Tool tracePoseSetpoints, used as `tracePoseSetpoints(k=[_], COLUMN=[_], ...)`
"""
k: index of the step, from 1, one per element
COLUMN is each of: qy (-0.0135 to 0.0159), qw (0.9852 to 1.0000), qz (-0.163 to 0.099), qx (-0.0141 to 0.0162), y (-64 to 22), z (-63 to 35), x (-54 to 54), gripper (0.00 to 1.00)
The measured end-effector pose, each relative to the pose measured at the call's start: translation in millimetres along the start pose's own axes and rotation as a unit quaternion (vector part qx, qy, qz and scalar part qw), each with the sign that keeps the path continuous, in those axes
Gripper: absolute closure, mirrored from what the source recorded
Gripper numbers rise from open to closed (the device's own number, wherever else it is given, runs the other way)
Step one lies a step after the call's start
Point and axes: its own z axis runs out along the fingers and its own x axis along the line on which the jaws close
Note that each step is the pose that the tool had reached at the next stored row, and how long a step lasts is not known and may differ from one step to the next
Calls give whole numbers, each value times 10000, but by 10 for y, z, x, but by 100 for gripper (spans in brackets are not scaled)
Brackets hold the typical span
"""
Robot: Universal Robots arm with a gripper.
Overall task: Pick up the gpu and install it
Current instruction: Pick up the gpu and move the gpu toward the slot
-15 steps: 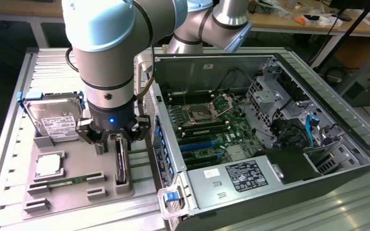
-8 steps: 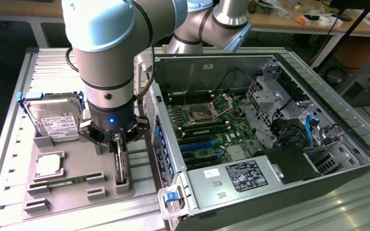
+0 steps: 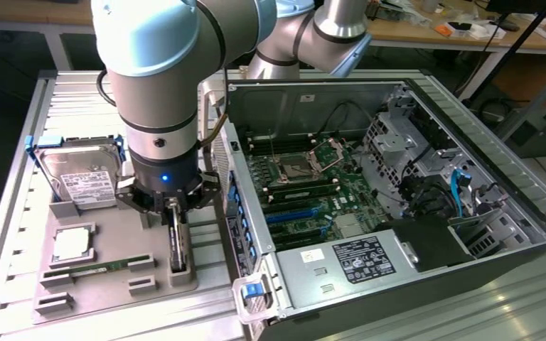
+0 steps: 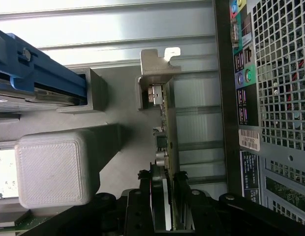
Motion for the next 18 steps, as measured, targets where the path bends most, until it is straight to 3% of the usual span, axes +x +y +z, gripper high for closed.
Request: tracePoseSetpoints(k=[10,12,13,18], qy=[1,0,0,1], qw=[10000,10000,10000,10000], qz=[0,0,0,0], qx=[0,0,0,0], y=[-5,-5,-5,-44], z=[0,0,0,-2], x=[0,-1,-1,-4], gripper=[67,65,59,59])
